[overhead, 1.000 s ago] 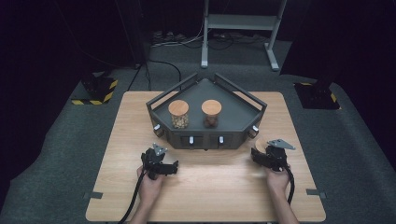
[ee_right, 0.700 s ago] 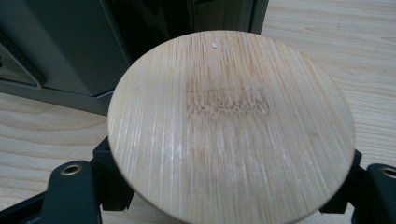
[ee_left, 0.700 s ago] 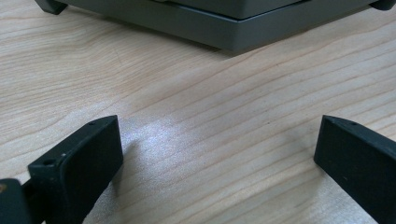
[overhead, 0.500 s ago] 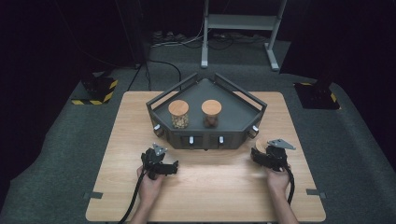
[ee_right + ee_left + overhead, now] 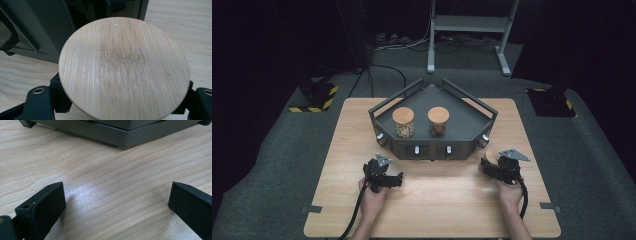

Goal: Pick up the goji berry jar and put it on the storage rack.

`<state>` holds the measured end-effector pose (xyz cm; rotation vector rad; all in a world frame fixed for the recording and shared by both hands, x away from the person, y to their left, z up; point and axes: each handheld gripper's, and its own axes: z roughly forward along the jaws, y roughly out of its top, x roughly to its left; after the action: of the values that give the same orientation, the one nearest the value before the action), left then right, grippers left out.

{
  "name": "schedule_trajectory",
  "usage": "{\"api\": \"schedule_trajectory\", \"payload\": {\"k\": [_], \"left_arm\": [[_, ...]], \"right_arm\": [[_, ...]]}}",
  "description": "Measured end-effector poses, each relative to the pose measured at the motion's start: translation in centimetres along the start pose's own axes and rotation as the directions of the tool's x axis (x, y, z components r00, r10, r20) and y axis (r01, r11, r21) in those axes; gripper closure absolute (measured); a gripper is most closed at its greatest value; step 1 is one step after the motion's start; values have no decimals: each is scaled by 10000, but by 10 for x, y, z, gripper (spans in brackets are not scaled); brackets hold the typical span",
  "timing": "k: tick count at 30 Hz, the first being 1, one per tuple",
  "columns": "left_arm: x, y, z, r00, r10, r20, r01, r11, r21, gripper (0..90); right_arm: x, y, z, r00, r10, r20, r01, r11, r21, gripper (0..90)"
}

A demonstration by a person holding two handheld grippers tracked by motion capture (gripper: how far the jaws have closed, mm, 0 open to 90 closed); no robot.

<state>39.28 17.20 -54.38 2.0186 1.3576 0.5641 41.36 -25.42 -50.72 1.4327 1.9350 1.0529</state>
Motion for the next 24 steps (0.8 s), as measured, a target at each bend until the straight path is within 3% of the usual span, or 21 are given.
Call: {"api": "schedule_trajectory", "payload": {"k": [14,24], "left_arm": [[0,0,0,10000,0,0,0,10000,0,13],[0,0,0,10000,2,5,-2,10000,2,13]], "right_arm": [[2,5,-7,9996,-166,-214,166,9999,16,262],[10,17,-18,9977,-555,-385,548,9983,-190,262]]}}
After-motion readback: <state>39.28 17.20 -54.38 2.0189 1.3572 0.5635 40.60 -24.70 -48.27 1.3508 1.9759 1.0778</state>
